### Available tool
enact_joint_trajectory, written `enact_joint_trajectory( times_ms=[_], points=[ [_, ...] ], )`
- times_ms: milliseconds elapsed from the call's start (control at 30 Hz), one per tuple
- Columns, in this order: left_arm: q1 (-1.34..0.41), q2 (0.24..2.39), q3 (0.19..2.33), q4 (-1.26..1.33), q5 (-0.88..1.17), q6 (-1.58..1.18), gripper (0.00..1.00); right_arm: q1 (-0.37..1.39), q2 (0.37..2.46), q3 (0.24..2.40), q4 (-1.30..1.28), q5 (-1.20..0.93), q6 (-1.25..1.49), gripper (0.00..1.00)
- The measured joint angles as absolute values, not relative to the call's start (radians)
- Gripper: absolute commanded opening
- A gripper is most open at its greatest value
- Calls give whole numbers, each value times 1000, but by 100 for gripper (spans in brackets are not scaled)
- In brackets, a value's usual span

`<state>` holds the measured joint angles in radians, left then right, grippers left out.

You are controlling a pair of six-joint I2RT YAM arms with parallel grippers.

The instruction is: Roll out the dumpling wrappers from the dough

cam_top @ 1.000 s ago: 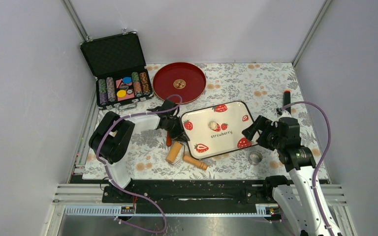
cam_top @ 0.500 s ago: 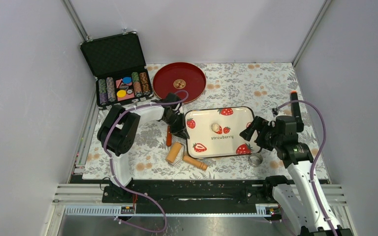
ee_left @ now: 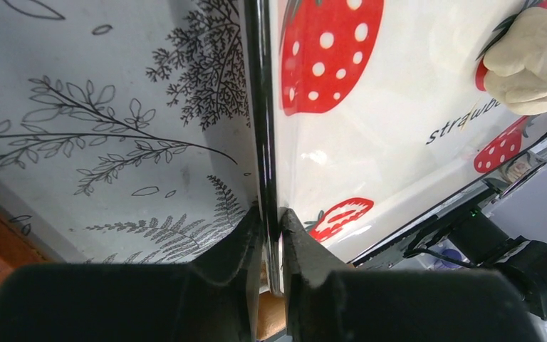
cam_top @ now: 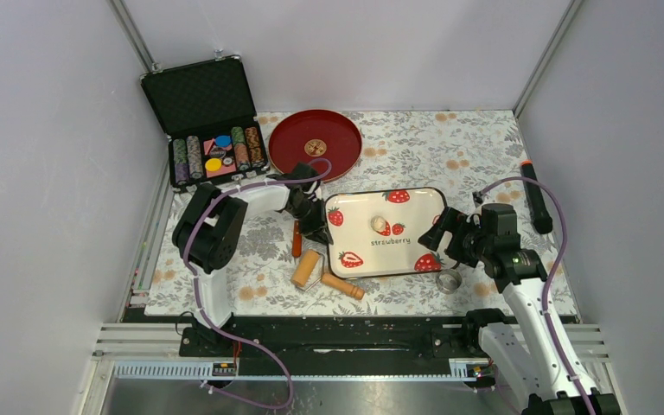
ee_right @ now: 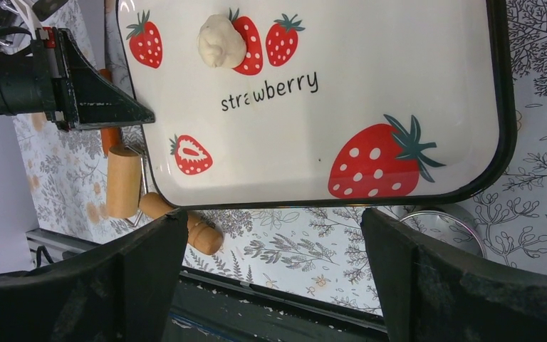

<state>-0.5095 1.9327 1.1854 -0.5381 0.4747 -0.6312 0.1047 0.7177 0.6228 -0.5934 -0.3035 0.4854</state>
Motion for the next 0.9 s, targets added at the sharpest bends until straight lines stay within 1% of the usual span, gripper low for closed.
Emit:
enact_joint_trajectory(
  times_ms=[33, 133, 200, 333, 500, 667, 767, 900],
  points=[
    [-510, 1932, 1185, -538, 473, -632, 30, 105, 719, 622, -593, -306, 484, 99],
    [-523, 1922, 1192, -545, 467, -639, 47, 105, 719, 616, -594, -308, 479, 99],
    [-535, 1905, 1196, -561, 443, -641, 55, 105, 719, 612, -594, -309, 477, 99],
    [-547, 1865, 1214, -616, 406, -647, 63, 105, 720, 607, -594, -310, 475, 99],
    [-546, 1740, 1251, -646, 358, -646, 68, 105, 726, 607, -594, -317, 475, 99],
    [-545, 1561, 1251, -642, 316, -629, 70, 105, 733, 607, -594, -329, 475, 99],
    [-545, 1458, 1216, -624, 301, -608, 70, 105, 735, 607, -594, -334, 475, 99],
    [-546, 1326, 1104, -619, 294, -561, 70, 105, 735, 606, -594, -337, 475, 99]
  ],
)
